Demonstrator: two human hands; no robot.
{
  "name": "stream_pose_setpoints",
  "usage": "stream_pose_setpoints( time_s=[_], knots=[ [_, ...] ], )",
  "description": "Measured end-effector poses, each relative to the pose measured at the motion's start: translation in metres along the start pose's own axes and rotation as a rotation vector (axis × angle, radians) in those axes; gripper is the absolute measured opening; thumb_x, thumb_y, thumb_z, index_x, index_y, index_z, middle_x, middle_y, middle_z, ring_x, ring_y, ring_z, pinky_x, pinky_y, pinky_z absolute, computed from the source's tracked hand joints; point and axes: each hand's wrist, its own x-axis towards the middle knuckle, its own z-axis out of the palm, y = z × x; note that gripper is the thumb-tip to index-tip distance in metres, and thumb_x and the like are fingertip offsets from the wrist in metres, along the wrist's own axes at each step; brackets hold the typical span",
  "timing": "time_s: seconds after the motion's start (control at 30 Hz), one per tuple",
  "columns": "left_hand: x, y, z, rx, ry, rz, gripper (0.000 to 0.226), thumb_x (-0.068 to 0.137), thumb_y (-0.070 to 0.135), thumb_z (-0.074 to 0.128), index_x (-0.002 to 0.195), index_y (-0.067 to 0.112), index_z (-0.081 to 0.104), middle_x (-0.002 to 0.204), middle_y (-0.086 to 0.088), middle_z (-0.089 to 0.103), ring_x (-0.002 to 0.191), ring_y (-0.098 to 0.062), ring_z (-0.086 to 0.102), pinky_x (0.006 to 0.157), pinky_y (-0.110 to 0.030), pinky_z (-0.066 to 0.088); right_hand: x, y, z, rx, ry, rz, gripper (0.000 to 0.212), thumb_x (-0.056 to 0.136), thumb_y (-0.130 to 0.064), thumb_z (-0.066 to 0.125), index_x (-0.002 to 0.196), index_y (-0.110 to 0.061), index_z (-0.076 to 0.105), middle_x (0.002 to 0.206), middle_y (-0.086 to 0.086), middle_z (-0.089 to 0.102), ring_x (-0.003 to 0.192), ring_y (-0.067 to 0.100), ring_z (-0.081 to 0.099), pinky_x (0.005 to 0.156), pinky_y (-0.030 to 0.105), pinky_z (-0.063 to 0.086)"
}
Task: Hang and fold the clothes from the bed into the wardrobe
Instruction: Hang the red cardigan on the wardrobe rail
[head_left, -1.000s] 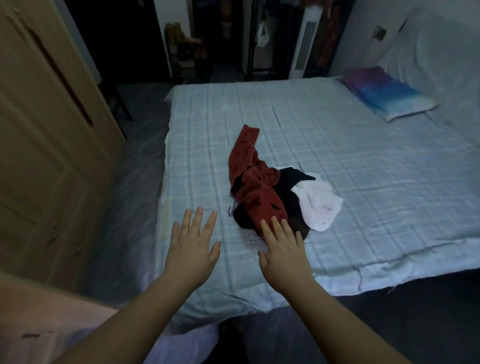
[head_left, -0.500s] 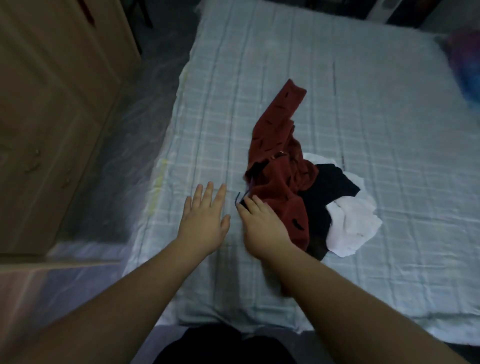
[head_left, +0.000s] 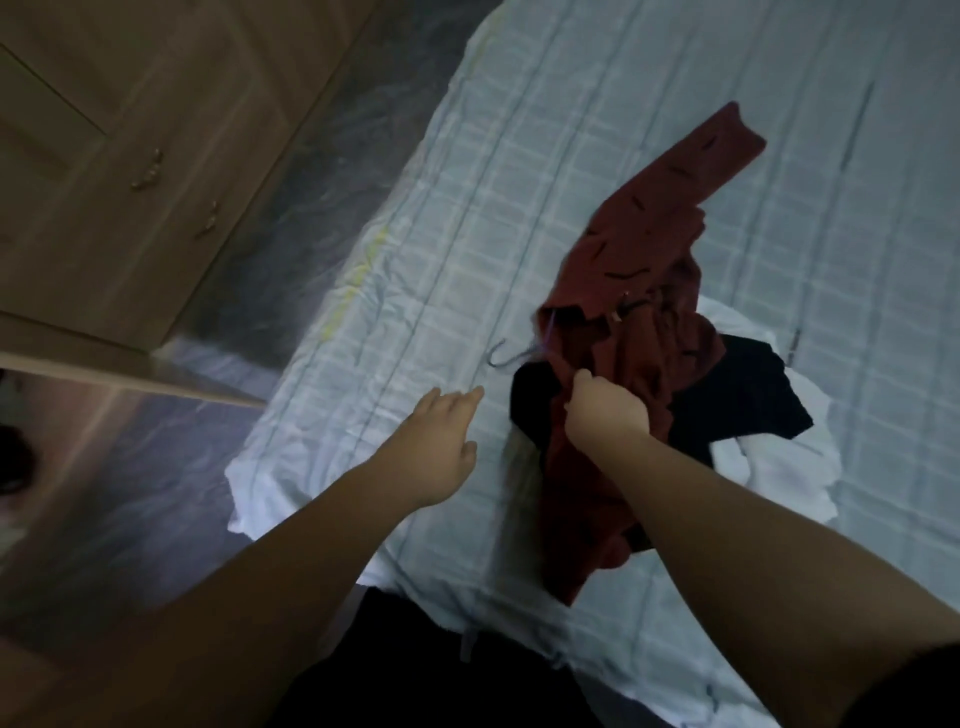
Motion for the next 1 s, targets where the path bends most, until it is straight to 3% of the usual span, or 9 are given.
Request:
stream_pose_setpoints(
  time_s=[0.13,0.27,0.37,0.5,0.57,0.67,0.8,0.9,1.0],
  knots=[
    [-0.008,0.05,-0.005,-0.355,-0.021,-0.069,0.048,0.101,0.036,0.05,0.147,0.022,0.041,0.131,-0.002,0.057,0.12,-0.016,0.054,0.098,-0.028,0.043,-0.031,0.005,-0.035,0.415,0.165,-0.029,0.031,0.094,-0.031,0.057,0.114,-0.01,0.047,0.103,0.018,0.065,0.096,0.041,0.063,0.071,0.042,0.047],
    [-0.012,0.104,-0.034,-0.797,0.175,-0.127,0.052,0.092,0.051,0.056,0.137,0.024,0.052,0.129,-0.005,0.059,0.116,-0.015,0.06,0.101,-0.04,0.051,-0.081,-0.008,-0.067,0.731,0.285,-0.069,0.037,0.091,-0.024,0.063,0.123,-0.013,0.051,0.11,0.015,0.069,0.101,0.036,0.065,0.081,0.04,0.051],
    [-0.023,0.141,-0.063,-0.847,0.237,-0.076,0.034,0.097,0.037,0.06,0.127,0.02,0.058,0.114,0.0,0.066,0.102,-0.007,0.065,0.094,-0.028,0.053,-0.116,-0.023,-0.083,1.024,0.364,-0.15,0.027,0.09,-0.023,0.064,0.115,-0.021,0.055,0.104,-0.001,0.072,0.095,0.016,0.068,0.08,0.031,0.052],
    [-0.048,0.169,-0.099,-0.815,0.309,-0.081,0.017,0.092,0.019,0.068,0.108,0.016,0.064,0.081,0.001,0.059,0.071,-0.01,0.06,0.065,-0.022,0.049,-0.143,-0.043,-0.097,1.201,0.404,-0.39,0.034,0.085,-0.008,0.061,0.117,-0.018,0.054,0.115,-0.006,0.066,0.107,0.002,0.063,0.093,0.027,0.051],
    [-0.061,0.174,-0.117,-0.798,0.287,-0.118,0.015,0.09,0.015,0.068,0.105,0.012,0.066,0.075,0.002,0.058,0.067,-0.01,0.056,0.063,-0.023,0.044,-0.15,-0.048,-0.101,1.229,0.345,-0.484,0.049,0.08,-0.02,0.066,0.126,-0.016,0.051,0.121,-0.001,0.061,0.116,0.009,0.059,0.101,0.036,0.049],
    [-0.077,0.179,-0.14,-0.738,0.352,-0.173,0.009,0.082,0.009,0.066,0.08,0.018,0.064,0.069,0.003,0.056,0.064,-0.007,0.052,0.057,-0.021,0.038,-0.156,-0.039,-0.111,1.096,0.204,-0.628,0.08,0.072,-0.043,0.07,0.144,-0.021,0.042,0.127,-0.001,0.052,0.122,0.011,0.049,0.108,0.027,0.039],
    [-0.092,0.186,-0.155,-0.744,0.442,-0.256,0.011,0.061,0.007,0.06,0.052,0.013,0.058,0.059,-0.011,0.051,0.06,-0.022,0.048,0.055,-0.027,0.034,-0.154,-0.009,-0.123,0.878,0.102,-0.784,0.07,0.082,-0.053,0.06,0.146,-0.027,0.048,0.134,-0.001,0.053,0.126,0.009,0.046,0.112,0.022,0.03],
    [-0.1,0.193,-0.167,-0.407,0.547,-0.204,0.019,0.081,-0.003,0.06,0.073,0.013,0.065,0.076,-0.009,0.065,0.067,-0.022,0.059,0.06,-0.027,0.045,-0.148,0.015,-0.139,0.958,0.244,-0.701,0.03,0.089,-0.023,0.065,0.118,-0.019,0.071,0.114,-0.003,0.065,0.104,0.005,0.06,0.1,0.027,0.045],
    [-0.114,0.2,-0.188,0.001,0.83,-0.075,0.014,0.088,0.007,0.063,0.098,0.017,0.06,0.107,-0.006,0.058,0.102,-0.023,0.056,0.091,-0.035,0.043,-0.142,0.045,-0.173,0.995,0.5,-0.559,0.035,0.086,0.007,0.054,0.104,-0.017,0.072,0.106,-0.002,0.07,0.1,0.011,0.065,0.097,0.027,0.05]
  ],
)
